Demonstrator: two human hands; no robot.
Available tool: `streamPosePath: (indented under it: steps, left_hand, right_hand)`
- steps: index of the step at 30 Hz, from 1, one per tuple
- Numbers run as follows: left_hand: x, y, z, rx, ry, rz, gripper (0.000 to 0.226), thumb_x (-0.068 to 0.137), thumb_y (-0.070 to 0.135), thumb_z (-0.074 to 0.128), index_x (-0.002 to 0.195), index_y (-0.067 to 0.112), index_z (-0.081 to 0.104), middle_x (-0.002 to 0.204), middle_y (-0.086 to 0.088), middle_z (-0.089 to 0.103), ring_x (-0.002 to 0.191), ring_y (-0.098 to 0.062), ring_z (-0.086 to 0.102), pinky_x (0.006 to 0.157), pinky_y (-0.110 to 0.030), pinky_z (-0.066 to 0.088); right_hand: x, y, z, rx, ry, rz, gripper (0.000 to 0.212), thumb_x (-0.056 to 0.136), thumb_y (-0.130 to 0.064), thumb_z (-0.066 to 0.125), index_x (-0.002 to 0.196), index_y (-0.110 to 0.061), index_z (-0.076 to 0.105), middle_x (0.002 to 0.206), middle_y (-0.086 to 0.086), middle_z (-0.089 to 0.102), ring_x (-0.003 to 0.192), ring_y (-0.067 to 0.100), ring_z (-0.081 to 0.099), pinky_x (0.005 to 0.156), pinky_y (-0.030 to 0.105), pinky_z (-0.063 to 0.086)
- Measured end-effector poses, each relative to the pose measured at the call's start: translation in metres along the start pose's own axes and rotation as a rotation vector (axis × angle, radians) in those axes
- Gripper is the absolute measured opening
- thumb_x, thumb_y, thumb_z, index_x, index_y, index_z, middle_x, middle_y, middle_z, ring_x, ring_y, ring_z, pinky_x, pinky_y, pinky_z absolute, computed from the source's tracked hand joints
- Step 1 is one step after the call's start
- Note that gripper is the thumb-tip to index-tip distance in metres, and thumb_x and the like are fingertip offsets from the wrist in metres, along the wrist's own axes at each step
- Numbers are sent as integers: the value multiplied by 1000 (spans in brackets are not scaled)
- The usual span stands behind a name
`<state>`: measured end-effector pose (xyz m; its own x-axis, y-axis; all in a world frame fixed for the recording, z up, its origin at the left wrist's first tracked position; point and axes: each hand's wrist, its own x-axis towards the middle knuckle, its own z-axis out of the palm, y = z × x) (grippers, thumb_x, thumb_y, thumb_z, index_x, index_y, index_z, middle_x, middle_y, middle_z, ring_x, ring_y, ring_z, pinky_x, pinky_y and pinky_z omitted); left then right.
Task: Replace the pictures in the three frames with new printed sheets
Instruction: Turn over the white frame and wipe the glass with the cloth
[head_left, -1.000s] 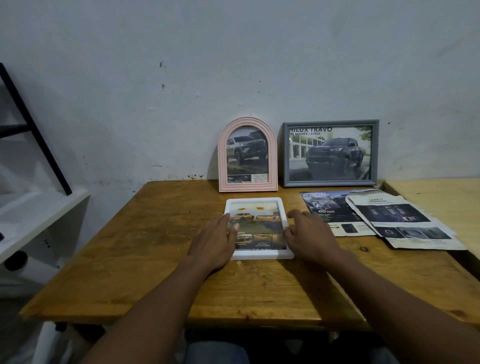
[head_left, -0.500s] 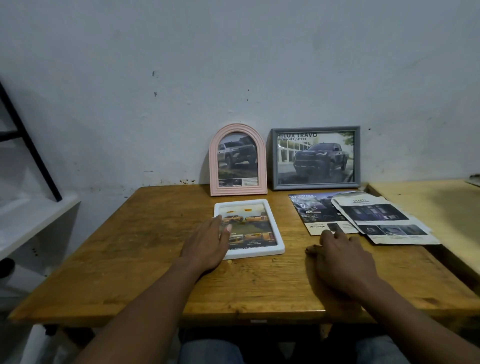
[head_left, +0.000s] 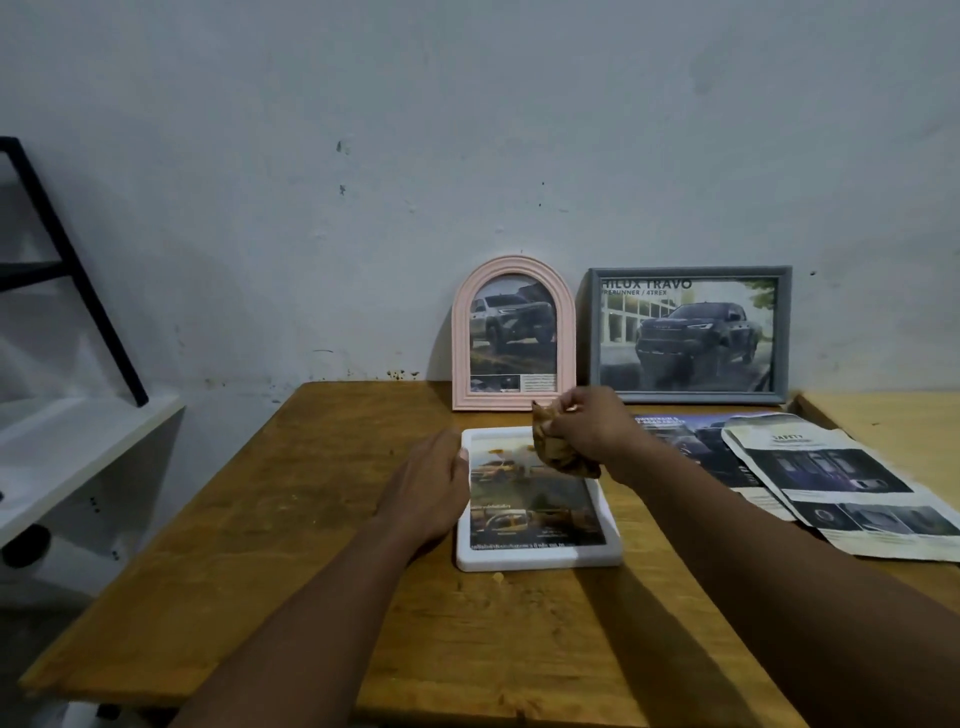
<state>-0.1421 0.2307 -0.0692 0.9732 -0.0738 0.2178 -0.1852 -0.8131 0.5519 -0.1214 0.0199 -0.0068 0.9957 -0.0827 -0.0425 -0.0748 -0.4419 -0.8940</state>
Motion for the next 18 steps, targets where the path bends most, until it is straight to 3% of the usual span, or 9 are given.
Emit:
streamPosePath:
  steps: [2, 7, 12, 15, 18]
  left_hand:
    - [5, -4, 4, 14, -19, -11, 45, 106, 28, 48, 150, 25, 37, 149, 2, 48, 130, -14, 48, 91, -22, 36]
    - [7, -13, 18, -41, -48, -36, 61, 107, 28, 44, 161, 30, 14, 161, 1, 37, 138, -19, 46, 104, -34, 44]
    - [6, -18, 23, -58, -51, -8, 66, 108, 32, 41, 161, 36, 2, 162, 2, 35, 133, -19, 51, 103, -41, 50]
    - [9, -17, 24, -35, -101, 11, 71, 108, 30, 42, 161, 35, -3, 166, 2, 26, 139, -20, 46, 106, -38, 46]
    - [13, -14, 21, 19, -164, 25, 76, 107, 28, 44, 161, 36, -8, 167, 0, 24, 142, -21, 42, 110, -38, 45]
  right_hand:
    - [16, -9, 20, -229, 64, -208, 12, 91, -13, 69, 101, -19, 67, 94, 3, 68, 75, 14, 66, 52, 19, 52]
    - [41, 1, 69, -605, -29, -403, 17, 90, -19, 66, 105, -25, 72, 106, 1, 72, 93, 20, 64, 81, 34, 55]
    - [38, 26, 71, -712, -264, -510, 31, 97, -27, 45, 110, -22, 73, 111, 4, 72, 103, 22, 55, 88, 40, 46]
    - [37, 32, 62, -838, -304, -573, 40, 96, -28, 41, 131, -27, 62, 134, 0, 62, 117, 23, 46, 94, 47, 43]
    - [35, 33, 60, -1004, -295, -682, 45, 99, -25, 46, 144, -28, 50, 150, -6, 49, 125, 23, 42, 95, 44, 41]
